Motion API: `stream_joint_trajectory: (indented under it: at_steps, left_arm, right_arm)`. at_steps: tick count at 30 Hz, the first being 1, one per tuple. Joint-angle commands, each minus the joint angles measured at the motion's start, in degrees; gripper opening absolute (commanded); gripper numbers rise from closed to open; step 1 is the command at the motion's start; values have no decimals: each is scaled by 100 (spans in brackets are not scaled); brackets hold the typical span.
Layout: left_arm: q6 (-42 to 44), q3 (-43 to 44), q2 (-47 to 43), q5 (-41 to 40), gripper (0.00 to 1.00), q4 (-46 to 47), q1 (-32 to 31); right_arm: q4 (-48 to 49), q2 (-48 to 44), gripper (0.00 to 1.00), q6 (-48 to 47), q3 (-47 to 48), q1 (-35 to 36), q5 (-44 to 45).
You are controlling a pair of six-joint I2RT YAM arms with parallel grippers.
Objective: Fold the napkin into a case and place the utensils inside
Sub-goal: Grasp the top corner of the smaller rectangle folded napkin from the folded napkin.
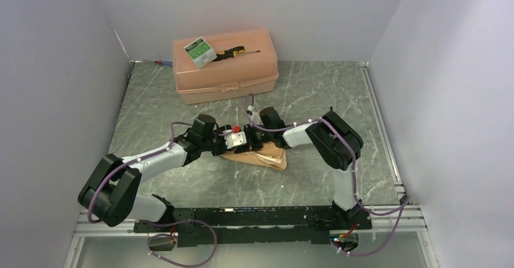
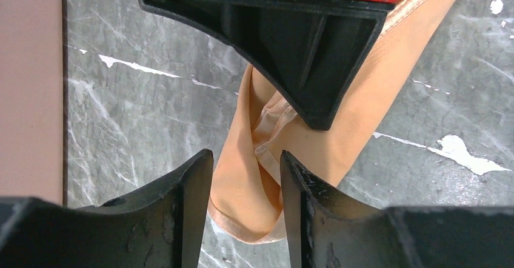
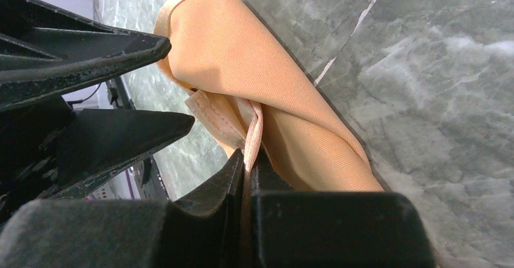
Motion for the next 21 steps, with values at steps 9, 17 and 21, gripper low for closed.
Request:
stream_joint_trajectory:
  at_steps: [9, 17, 21]
  left_arm:
    - [342, -79, 216, -82, 60, 727, -60]
    - [752, -1, 611, -264, 94, 984, -181]
    - [962, 117, 700, -513, 94, 747, -173]
  right_arm:
    - [-289, 37, 0, -232, 111, 126, -52]
    - [-207, 96, 0, -297, 72, 149, -180]
    - [-207, 72, 0, -352, 37, 149, -202]
